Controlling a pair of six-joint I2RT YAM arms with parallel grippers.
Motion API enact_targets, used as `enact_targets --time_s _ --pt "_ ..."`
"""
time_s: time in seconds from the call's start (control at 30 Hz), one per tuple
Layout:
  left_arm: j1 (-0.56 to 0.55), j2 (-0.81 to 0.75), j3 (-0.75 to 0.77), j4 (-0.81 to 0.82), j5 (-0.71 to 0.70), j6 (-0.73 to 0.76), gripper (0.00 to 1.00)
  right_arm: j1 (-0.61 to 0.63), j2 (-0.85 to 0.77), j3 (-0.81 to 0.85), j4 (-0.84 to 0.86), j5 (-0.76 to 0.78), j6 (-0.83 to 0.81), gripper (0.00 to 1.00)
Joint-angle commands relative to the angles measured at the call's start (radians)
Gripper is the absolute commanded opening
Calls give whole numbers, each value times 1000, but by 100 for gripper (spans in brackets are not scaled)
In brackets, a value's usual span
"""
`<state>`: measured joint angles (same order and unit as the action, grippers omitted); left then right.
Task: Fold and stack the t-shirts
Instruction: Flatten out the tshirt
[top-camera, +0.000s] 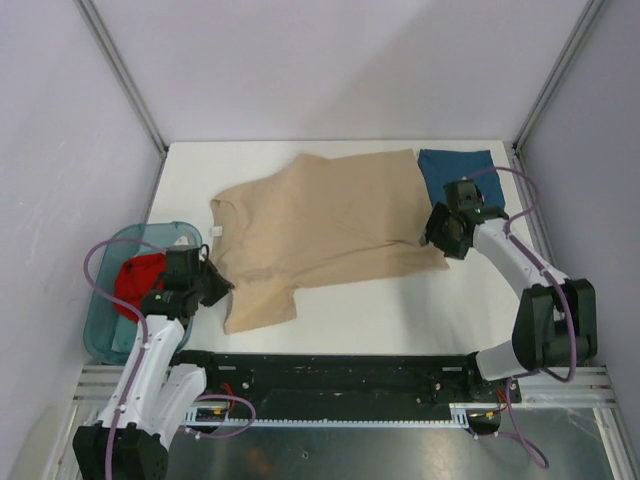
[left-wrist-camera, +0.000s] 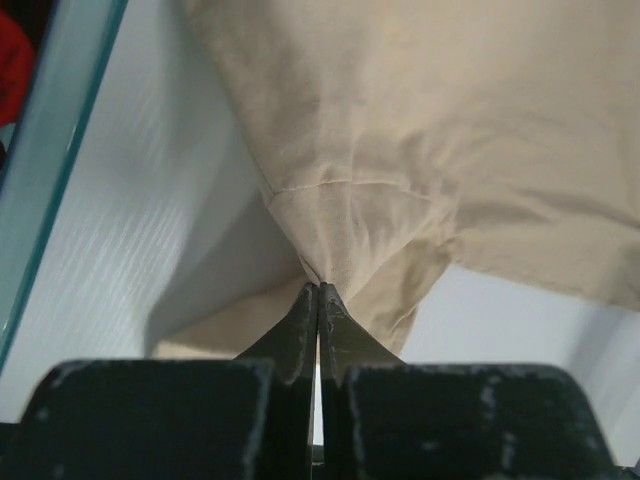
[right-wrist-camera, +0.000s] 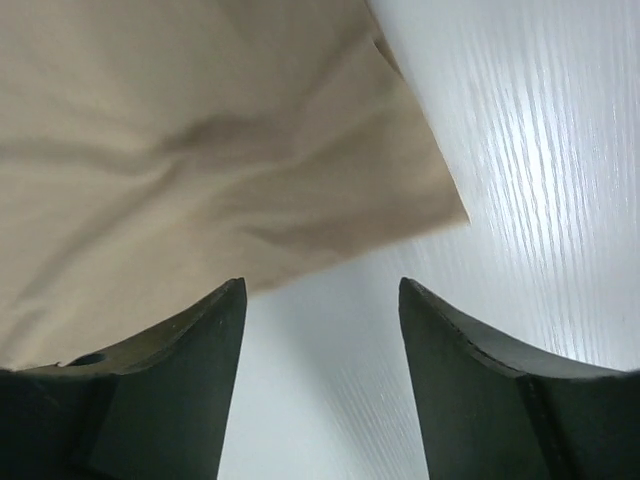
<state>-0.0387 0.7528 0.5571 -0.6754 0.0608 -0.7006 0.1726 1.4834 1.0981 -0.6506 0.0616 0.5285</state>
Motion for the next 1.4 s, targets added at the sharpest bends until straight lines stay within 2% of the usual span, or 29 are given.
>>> enact_targets --time_s 0.0,0.13,0.37,0.77,1.2,1.27,1.37 --pt "10 -44 28 46 33 -8 0 0 -145 -122 -32 74 84 65" --pt "10 -32 53 33 26 4 0 -18 -208 -226 10 90 128 56" --pt "10 -13 97 9 14 26 0 -80 -176 -295 95 116 159 46" --pt "10 -3 115 3 8 38 0 -195 -59 -320 272 3 187 50" --pt "10 4 124 -8 -8 42 0 -184 52 -320 321 -46 241 46" --pt "10 4 125 -10 -9 41 0 -182 60 -320 327 -49 246 38" --pt "10 2 130 -16 -11 43 0 -179 62 -320 325 -77 252 18"
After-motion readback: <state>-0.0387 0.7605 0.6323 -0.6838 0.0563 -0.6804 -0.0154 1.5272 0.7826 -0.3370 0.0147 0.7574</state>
